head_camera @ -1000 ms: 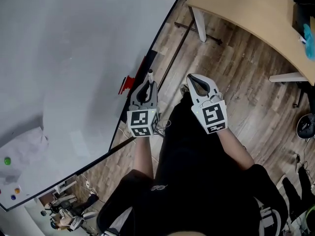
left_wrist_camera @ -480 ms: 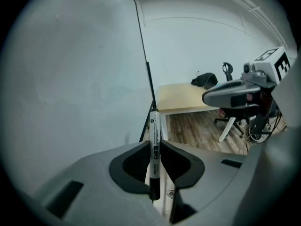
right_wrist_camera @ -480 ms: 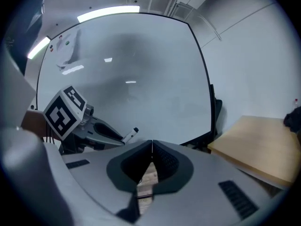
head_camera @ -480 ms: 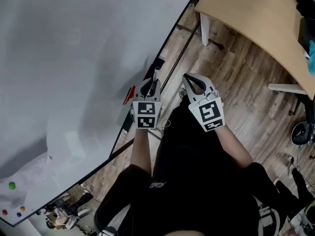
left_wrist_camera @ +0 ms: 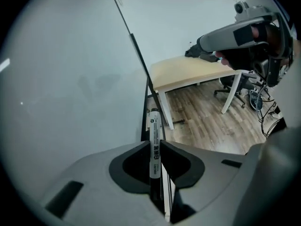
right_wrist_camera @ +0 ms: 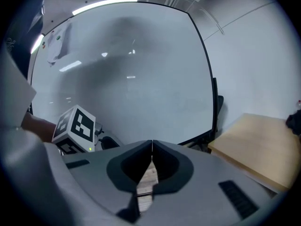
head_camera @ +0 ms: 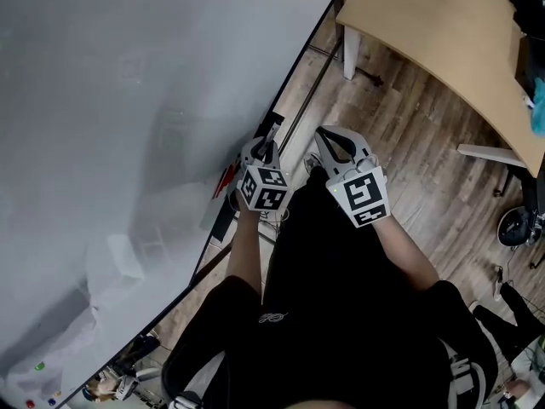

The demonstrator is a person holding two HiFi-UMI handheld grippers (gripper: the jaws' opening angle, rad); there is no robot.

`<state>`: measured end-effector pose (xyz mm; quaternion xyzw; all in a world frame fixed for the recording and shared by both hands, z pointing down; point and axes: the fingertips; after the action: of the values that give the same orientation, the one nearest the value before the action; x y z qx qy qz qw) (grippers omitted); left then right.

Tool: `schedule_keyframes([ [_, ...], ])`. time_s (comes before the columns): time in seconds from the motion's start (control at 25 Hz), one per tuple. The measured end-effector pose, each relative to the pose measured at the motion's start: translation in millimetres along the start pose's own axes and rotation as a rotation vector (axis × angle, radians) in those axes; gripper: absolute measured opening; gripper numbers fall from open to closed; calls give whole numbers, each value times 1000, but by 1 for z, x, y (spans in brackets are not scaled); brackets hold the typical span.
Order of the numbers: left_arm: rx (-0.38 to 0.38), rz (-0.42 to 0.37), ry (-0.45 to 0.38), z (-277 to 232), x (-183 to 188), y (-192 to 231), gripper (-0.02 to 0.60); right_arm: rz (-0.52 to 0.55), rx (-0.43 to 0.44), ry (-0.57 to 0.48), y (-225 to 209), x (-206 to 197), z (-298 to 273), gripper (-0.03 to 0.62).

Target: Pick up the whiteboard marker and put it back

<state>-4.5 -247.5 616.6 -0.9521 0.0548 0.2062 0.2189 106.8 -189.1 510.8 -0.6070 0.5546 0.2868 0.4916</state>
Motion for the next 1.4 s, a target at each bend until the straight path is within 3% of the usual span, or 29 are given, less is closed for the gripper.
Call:
schedule_keyframes([
  [0.48, -69, 13, 76, -30, -8, -4, 67, -42, 25, 89, -8, -32, -26, 3],
  [1.4, -117, 39, 161, -54, -24, -7, 67, -42, 9, 83, -20, -23, -35, 3],
])
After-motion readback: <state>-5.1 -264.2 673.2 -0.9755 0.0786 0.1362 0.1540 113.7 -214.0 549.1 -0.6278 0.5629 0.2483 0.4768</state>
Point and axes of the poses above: the fingertips, and each gripper's own axes: z backward along the fingers, y to its left, x out of its top, and after that the axes turned 9 degrees about -z, right-handed
